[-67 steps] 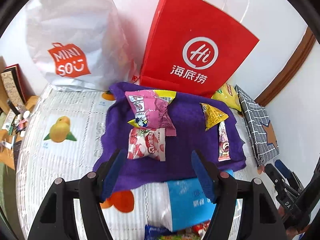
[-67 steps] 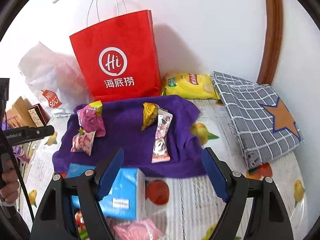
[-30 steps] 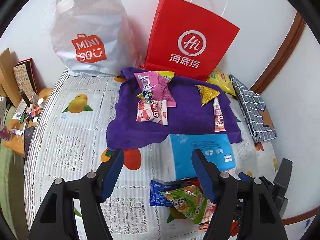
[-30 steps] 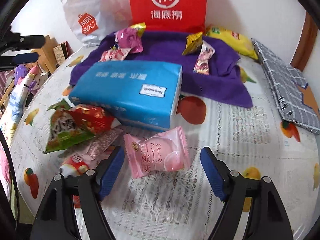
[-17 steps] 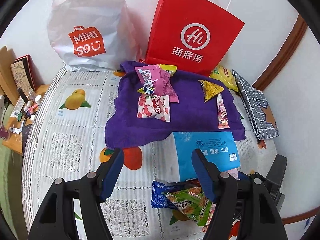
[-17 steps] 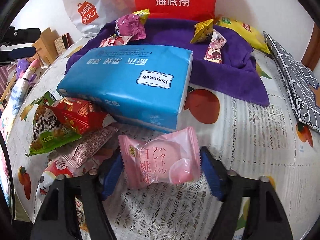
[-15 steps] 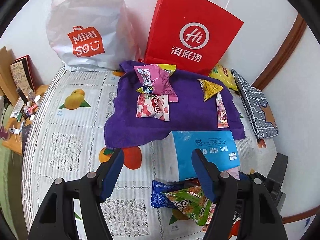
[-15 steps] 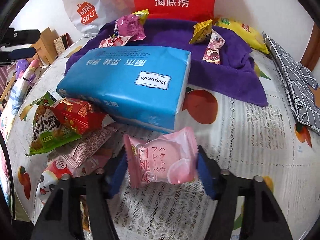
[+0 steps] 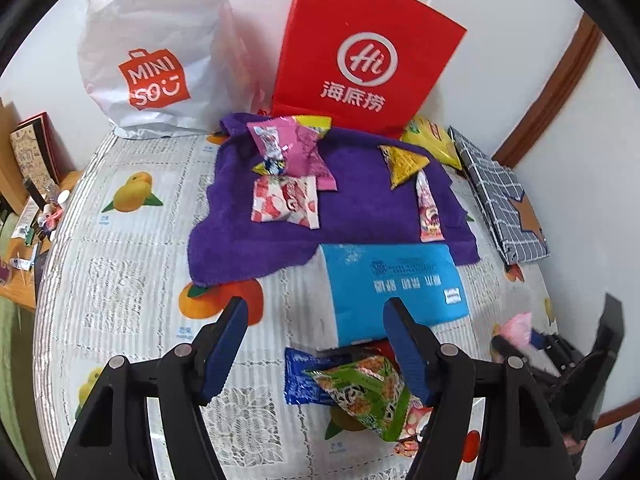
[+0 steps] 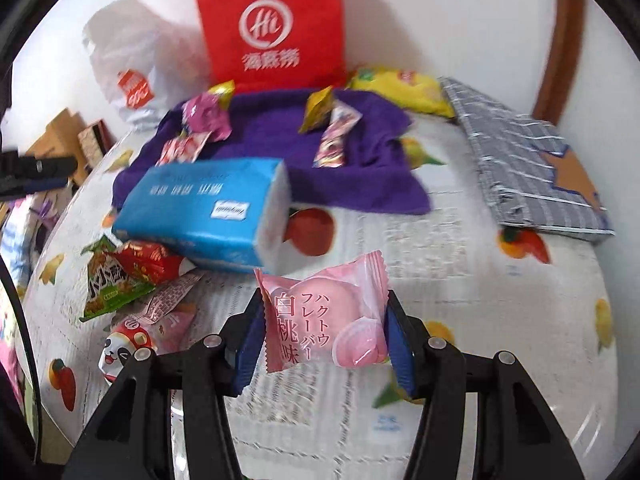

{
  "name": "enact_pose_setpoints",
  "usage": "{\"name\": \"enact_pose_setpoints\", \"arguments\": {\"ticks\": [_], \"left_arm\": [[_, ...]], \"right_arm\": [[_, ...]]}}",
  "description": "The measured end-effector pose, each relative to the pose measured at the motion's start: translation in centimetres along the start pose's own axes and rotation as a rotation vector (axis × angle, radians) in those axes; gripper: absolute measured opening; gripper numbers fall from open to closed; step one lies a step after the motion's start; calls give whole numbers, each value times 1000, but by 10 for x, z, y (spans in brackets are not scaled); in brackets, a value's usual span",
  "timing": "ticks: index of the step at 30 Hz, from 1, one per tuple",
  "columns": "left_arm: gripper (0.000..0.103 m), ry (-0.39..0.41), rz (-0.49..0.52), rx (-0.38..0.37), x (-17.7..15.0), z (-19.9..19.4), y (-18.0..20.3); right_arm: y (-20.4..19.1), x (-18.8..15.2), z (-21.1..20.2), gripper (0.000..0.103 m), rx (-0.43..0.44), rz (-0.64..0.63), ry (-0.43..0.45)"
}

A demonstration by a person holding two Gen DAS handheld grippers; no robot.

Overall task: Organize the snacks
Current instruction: 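Grasp pink peach packet with right tool while left tool grasps green snack packet, then lift both held packets and carry them over the purple towel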

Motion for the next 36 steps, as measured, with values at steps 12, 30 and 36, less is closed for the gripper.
{"name": "enact_pose_setpoints", "arguments": {"ticks": [12,30,36], "left_arm": [[68,-63,31,-44,-32,22,22],[69,-152,195,-14,-67,60,52],[46,-133,197,-51,-71,54,52]], "right_arm": [[16,-8,-24,55,-15,46,42],[30,-18,-18,55,-41,82,29],[29,-21,-18,55,-44,86,25]]}}
Point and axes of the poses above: each gripper's, at about its wrist camera, not at the fingertips, and z roughly the way its jaws point, y to its right, x to its top, the point moved 9 cm from there along z, roughly the way its jaws point, and after that the axes turned 4 degrees about z, right-handed, at the moved point
